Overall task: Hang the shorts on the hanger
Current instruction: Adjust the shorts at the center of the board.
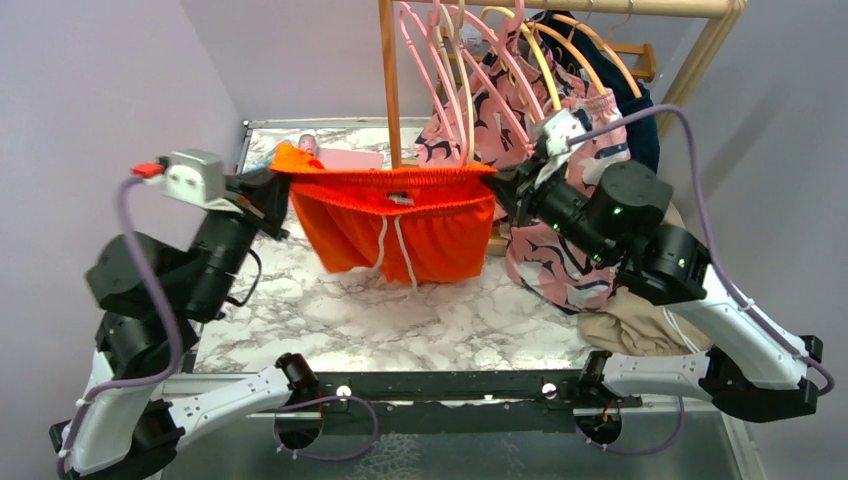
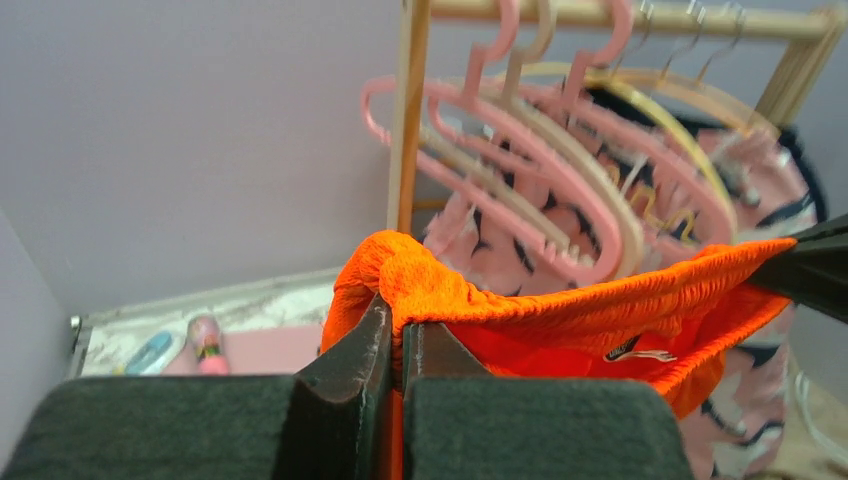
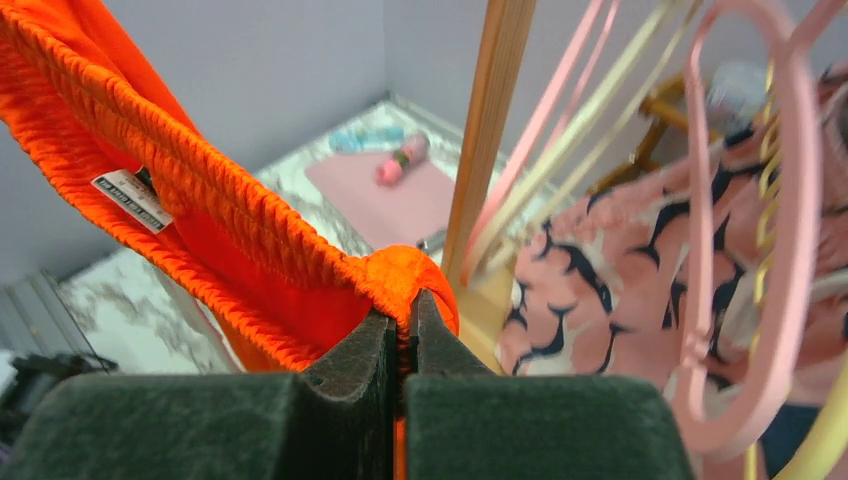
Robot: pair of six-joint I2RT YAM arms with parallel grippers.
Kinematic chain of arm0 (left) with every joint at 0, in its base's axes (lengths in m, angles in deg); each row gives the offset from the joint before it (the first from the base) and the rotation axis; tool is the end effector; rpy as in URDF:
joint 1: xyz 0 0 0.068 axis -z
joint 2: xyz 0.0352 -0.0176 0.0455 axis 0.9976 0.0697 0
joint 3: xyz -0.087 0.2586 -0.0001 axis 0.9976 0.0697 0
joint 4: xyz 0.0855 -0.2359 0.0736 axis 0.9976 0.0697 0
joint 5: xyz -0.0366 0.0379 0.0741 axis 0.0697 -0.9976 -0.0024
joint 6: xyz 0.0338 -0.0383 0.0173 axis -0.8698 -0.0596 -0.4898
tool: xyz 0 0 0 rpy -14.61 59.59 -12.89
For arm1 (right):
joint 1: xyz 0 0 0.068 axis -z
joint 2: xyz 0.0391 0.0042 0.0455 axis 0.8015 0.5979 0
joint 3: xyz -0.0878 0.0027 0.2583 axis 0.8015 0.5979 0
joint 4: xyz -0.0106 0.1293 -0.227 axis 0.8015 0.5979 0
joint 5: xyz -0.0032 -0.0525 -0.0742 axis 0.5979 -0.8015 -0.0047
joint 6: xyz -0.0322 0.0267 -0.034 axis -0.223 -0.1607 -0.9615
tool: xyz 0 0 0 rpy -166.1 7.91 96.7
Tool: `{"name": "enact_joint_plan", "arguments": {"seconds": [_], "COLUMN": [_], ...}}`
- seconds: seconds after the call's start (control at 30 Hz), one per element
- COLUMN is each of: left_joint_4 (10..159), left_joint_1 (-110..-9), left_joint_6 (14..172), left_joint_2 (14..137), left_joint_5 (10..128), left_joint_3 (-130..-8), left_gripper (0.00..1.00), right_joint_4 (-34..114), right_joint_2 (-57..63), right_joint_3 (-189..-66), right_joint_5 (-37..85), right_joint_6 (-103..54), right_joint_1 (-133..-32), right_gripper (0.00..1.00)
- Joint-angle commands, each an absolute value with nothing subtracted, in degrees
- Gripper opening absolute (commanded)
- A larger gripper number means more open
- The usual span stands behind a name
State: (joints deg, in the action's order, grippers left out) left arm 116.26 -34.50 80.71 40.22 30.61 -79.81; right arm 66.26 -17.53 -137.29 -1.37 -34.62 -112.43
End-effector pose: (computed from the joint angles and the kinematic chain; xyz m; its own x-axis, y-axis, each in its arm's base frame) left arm 0.0510 -0.0353 0.5183 0.1468 -0.1671 -0.9750 0.3719 0.9226 -0.1022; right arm 0.1087 0.1612 0.4988 0.0265 -0.0723 -0.9970 -0.6666 0.7419 -0.0715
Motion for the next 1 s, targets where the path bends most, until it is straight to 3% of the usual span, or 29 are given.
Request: {"name": "enact_joint_plan", "arguments": {"seconds": [0.0,0.13,0.23,0.57,0.8,0.97], "left_joint_4": [110.82,111.11,111.35,112.88,116.24,117.56], "left_joint_1": [-34.74,-34.76,-34.72,-34.76,-34.76,-34.76], "left_joint_6": [76.92,75.37,75.84,87.06,93.66,96.39], "left_joint_2": [44.1,48.06,47.21,33.24,28.7,32.19], "left_joint_5": [28.96,31.21,31.5,27.77,25.76,21.75], "left_joint_3": [-94.08,-101.85,-100.12,-70.5,-56.43,-49.8], "left_gripper": [0.0,0.0,0.0,0.0,0.0,0.0], "right_joint_4": [64.24,63.8,63.44,59.96,57.43,55.26], "right_joint_2": [-16.2,-14.92,-16.13,-23.96,-26.49,-25.98], "right_joint_3": [-152.45,-158.39,-155.41,-126.49,-115.47,-110.32], "right_joint_5": [-0.42,2.09,1.34,-0.13,-0.41,-4.65], "right_joint_6": [-37.56,-37.76,-37.22,-29.4,-24.63,-22.33], "right_joint_1": [-112.01,-112.07,-112.05,-112.07,-112.08,-112.03], "right_gripper": [0.01,0.01,0.01,0.01,0.01,0.01]}}
